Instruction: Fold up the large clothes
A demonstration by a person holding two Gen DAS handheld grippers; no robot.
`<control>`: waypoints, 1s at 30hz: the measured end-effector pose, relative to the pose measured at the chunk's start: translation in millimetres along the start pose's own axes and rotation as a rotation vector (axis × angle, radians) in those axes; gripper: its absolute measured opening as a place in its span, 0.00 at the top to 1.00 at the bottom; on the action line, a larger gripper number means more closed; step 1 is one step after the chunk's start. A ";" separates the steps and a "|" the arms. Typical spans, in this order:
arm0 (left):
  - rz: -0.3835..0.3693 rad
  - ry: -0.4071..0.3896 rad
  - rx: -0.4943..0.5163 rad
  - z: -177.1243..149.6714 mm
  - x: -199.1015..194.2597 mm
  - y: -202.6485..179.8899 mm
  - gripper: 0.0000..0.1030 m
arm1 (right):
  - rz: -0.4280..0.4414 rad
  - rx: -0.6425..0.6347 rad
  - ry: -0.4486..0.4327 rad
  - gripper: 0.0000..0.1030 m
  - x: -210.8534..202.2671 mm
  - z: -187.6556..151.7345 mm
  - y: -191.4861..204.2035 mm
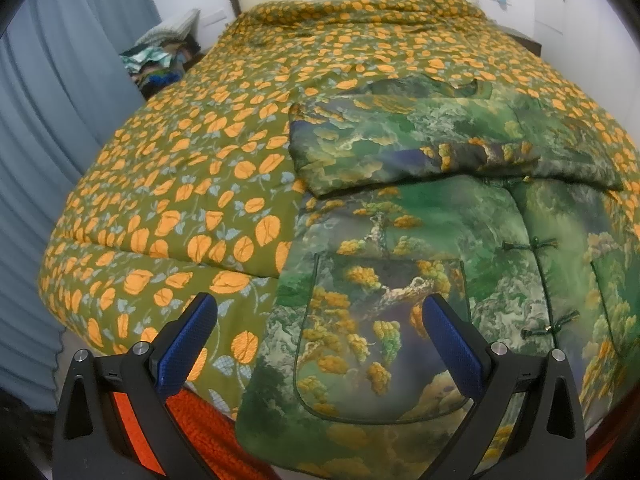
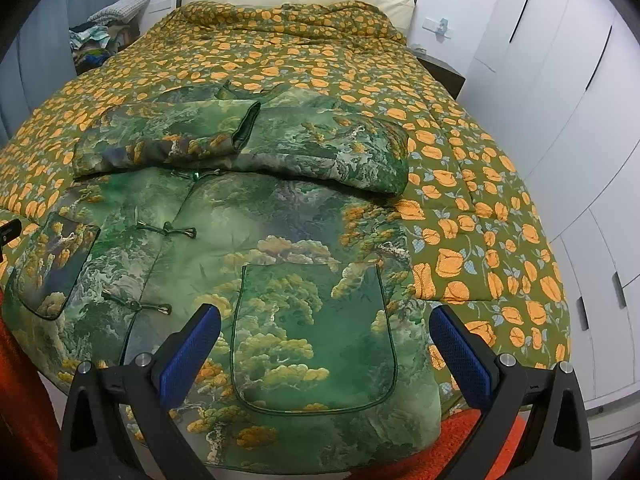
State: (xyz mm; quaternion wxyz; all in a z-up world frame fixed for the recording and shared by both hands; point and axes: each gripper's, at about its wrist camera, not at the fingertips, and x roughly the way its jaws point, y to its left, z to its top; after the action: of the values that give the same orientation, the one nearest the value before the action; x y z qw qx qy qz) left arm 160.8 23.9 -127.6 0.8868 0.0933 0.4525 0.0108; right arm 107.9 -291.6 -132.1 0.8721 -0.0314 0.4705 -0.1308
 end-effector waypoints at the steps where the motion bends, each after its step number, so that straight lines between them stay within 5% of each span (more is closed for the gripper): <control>1: 0.000 0.000 0.000 0.1 0.1 -0.5 0.00 | -0.001 0.000 0.000 0.00 0.0 0.0 0.0; 11: -0.004 0.013 0.015 -2.1 3.2 1.7 0.00 | -0.005 -0.008 0.000 0.00 -1.5 0.2 0.5; 15: -0.068 0.120 -0.015 -9.6 21.4 28.9 0.00 | -0.007 -0.020 0.011 0.00 -3.1 -1.5 -17.2; 19: -0.187 0.234 -0.074 -25.9 44.5 63.6 0.00 | 0.064 0.085 0.110 0.00 12.0 -14.8 -71.6; 24: -0.387 0.401 -0.118 -57.3 77.8 74.7 0.01 | 0.260 0.255 0.347 0.00 62.4 -51.4 -125.1; 30: -0.425 0.495 -0.097 -72.7 106.8 59.7 0.00 | 0.394 0.321 0.486 0.00 104.2 -72.3 -131.8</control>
State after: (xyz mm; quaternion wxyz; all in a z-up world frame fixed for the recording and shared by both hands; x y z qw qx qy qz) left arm 169.1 104.9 -244.3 0.7356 -0.0511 0.6628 -0.1306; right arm 76.3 -440.5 -233.5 0.7367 0.2296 0.6350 -0.0358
